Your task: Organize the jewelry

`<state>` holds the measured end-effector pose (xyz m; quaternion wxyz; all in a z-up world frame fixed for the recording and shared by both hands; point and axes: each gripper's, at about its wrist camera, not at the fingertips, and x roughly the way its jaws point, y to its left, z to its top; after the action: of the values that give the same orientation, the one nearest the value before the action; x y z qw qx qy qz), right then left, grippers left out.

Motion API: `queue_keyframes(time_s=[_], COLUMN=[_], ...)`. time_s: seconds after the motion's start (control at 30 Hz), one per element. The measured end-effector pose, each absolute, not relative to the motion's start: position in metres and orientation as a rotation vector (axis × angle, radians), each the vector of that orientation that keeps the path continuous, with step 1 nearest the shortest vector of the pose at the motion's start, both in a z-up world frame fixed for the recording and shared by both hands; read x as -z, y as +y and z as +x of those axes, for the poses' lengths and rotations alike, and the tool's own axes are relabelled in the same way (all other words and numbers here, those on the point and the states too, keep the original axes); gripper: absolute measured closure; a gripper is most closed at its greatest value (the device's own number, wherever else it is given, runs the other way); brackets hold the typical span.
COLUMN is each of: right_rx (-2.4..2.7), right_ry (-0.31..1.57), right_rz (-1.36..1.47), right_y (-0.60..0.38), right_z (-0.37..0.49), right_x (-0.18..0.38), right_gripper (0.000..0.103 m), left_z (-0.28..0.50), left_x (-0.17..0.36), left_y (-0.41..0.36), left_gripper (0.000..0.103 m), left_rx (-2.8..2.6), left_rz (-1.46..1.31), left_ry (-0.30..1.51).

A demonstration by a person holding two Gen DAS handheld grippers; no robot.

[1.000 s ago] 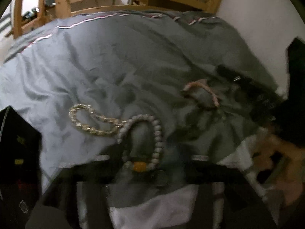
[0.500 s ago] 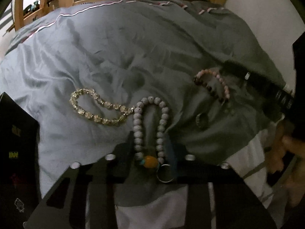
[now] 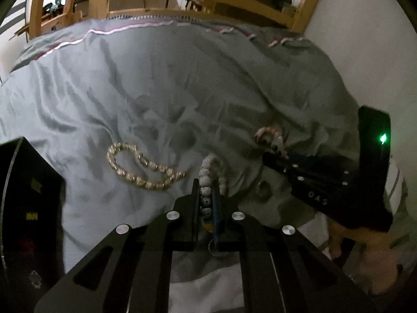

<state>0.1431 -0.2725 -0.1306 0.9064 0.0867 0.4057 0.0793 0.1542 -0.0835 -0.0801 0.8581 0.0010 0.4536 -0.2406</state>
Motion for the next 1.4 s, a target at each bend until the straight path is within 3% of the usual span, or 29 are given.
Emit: queue_keyframes(time_s=[0.07, 0.1, 0.67, 1.4], right_rx=[-0.132, -0.120, -0.196, -0.191], right_ry=[0.815, 0.804, 0.537, 0.615], right_rz=[0.167, 0.165, 0.294, 0.194], right_y=[-0.274, -0.276, -0.290, -0.262], right_z=[0.142, 0.141, 0.121, 0.111], right_x=[0.127, 0.124, 0.068, 0.057], right_gripper=[0.092, 0.092, 0.092, 0.092], left_z=[0.155, 0.154, 0.150, 0.130], left_x=[0.076, 0.075, 0.063, 0.017], left_y=[-0.082, -0.080, -0.076, -0.053], left_gripper=[0.096, 0.096, 0.096, 0.096], left_rx=[0.502, 0.501, 0.513, 0.442], left_rz=[-0.009, -0.015, -0.018, 0.031], left_ry=[0.939, 0.938, 0.897, 0.828])
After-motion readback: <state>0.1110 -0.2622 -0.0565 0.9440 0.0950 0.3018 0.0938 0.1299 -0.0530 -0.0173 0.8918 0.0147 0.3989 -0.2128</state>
